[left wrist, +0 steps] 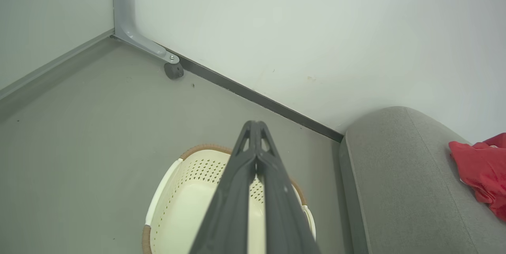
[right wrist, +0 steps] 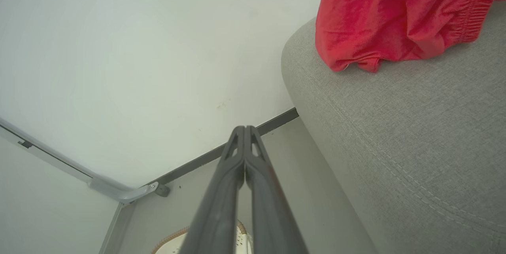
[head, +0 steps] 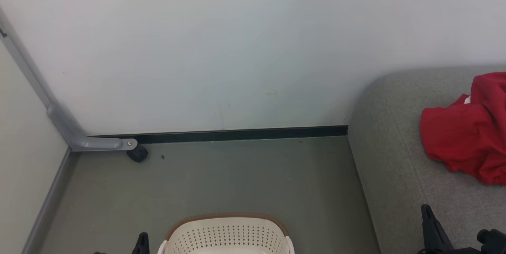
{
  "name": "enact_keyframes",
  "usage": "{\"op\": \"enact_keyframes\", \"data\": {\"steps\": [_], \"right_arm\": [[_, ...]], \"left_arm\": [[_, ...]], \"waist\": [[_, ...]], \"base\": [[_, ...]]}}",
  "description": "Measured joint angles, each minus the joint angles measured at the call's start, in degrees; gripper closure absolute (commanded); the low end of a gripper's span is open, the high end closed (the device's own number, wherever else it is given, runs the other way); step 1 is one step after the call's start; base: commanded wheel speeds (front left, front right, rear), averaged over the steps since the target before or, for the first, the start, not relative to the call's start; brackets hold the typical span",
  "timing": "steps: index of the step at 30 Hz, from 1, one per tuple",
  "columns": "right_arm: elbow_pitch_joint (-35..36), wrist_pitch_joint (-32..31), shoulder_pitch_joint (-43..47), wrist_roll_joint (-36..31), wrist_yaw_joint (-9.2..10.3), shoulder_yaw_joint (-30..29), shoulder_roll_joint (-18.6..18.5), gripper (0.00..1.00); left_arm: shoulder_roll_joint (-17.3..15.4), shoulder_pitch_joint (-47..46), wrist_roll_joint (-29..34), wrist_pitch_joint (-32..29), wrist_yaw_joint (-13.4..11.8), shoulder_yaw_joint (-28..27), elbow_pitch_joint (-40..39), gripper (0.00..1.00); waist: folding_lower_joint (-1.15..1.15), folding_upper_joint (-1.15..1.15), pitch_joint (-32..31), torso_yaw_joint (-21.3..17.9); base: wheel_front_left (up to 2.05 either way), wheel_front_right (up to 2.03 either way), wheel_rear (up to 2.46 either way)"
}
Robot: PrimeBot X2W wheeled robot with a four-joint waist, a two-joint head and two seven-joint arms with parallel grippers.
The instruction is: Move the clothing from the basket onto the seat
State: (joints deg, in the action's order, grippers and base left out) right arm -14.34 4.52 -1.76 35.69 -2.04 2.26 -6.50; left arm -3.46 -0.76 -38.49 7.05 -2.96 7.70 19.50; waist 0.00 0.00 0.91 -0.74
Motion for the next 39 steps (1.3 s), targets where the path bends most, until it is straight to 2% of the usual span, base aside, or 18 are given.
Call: {"op": "enact_keyframes", "data": {"steps": [39], "right_arm": [[-1.43, -6.50, -1.33, 32.21, -2.59, -5.89, 2.26, 1.00]], "left_arm": [[0.44, -1.47, -30.33, -8.02, 5.60, -7.34, -1.16, 1.00]], "waist": [[0.00, 0.00, -0.47, 0.43]], "base": [[0.00, 0.00, 0.00]]}}
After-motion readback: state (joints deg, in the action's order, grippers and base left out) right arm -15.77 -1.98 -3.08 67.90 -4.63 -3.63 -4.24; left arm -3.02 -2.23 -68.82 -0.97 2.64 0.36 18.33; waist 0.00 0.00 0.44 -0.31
